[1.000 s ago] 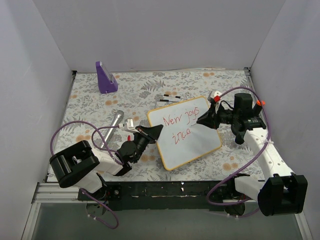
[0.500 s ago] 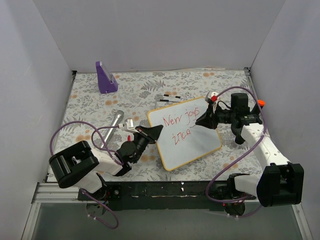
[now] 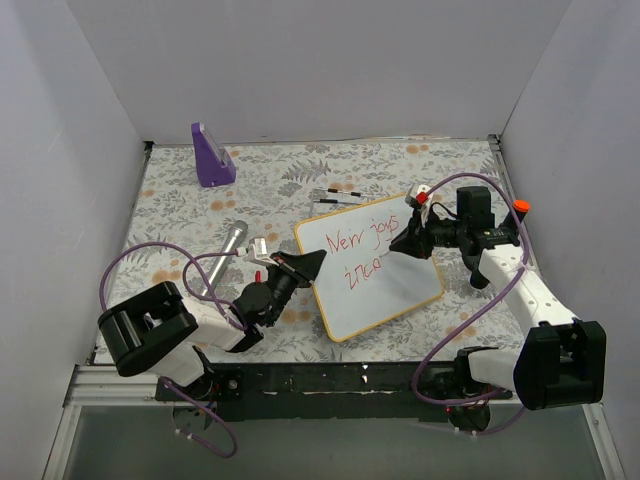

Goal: Write a sentence on the whiteboard
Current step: Write on the whiteboard with the whiteboard marker without the cap.

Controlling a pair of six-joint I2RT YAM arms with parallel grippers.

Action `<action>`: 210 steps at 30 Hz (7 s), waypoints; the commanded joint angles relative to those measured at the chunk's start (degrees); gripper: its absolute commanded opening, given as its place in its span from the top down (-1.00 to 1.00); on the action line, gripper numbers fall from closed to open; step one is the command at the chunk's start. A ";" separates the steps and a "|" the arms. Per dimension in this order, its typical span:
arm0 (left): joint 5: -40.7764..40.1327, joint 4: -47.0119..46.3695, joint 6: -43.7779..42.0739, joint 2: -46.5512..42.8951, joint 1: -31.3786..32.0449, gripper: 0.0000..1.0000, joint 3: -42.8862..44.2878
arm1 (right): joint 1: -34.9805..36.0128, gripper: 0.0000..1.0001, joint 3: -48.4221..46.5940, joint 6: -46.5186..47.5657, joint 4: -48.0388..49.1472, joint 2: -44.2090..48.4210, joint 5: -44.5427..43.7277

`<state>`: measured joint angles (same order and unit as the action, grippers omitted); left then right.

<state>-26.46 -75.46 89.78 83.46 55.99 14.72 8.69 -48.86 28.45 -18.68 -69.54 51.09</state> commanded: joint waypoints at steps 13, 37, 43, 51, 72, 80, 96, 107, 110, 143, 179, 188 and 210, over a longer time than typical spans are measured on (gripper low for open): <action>1.15 -13.13 -4.08 -1.55 0.35 1.00 -0.31 | 0.10 0.97 -1.59 3.98 -5.31 -0.42 -0.20; 1.59 -13.04 -4.08 -0.85 0.26 1.00 0.22 | 0.19 0.97 -2.82 1.88 -3.21 -1.30 -0.46; 1.58 -13.31 -4.00 -0.93 0.35 1.00 -0.04 | 0.10 0.97 -2.99 -0.32 -0.40 -1.83 -1.08; 1.32 -13.31 -4.26 -1.28 0.26 1.00 -0.39 | -0.07 0.97 -2.82 -2.17 1.98 -2.27 -3.28; 1.15 -13.75 -4.17 -1.11 0.35 1.00 -0.48 | -1.39 0.97 -1.85 4.42 -7.34 -0.95 -2.22; 1.32 -13.66 -4.08 -1.02 0.35 1.00 -0.31 | -1.39 0.97 -1.06 5.65 -9.19 -0.42 -1.52; 1.58 -13.13 -4.35 -1.19 0.35 1.00 -0.04 | -1.48 0.97 -3.96 0.91 -2.60 -2.97 -2.84; 1.50 -13.22 -4.52 -1.20 0.35 1.00 0.04 | -1.74 0.97 -4.22 -0.94 0.31 -4.03 -4.07; 1.50 -13.13 -4.52 -1.20 0.35 1.00 0.13 | -2.18 0.97 -4.05 -1.20 0.66 -4.20 -4.51; 1.50 -13.13 -4.79 -1.02 0.35 1.00 0.13 | -3.59 0.97 -1.67 6.18 -10.33 -0.34 -5.38; 1.15 -13.84 -4.88 -2.42 0.35 1.00 -1.01 | -9.64 0.97 -1.41 -1.81 -0.31 4.06 4.19; 1.15 -14.54 -4.52 -2.51 0.35 1.00 -1.54 | -9.83 0.97 -0.62 -2.43 1.18 4.24 4.54; 1.06 -15.24 -4.26 -2.16 0.26 1.00 -1.80 | -10.27 0.97 0.17 -4.36 4.26 3.44 4.10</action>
<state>-26.20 -75.72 89.34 82.65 56.01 13.76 -1.13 -48.95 25.21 -17.37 -66.06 54.17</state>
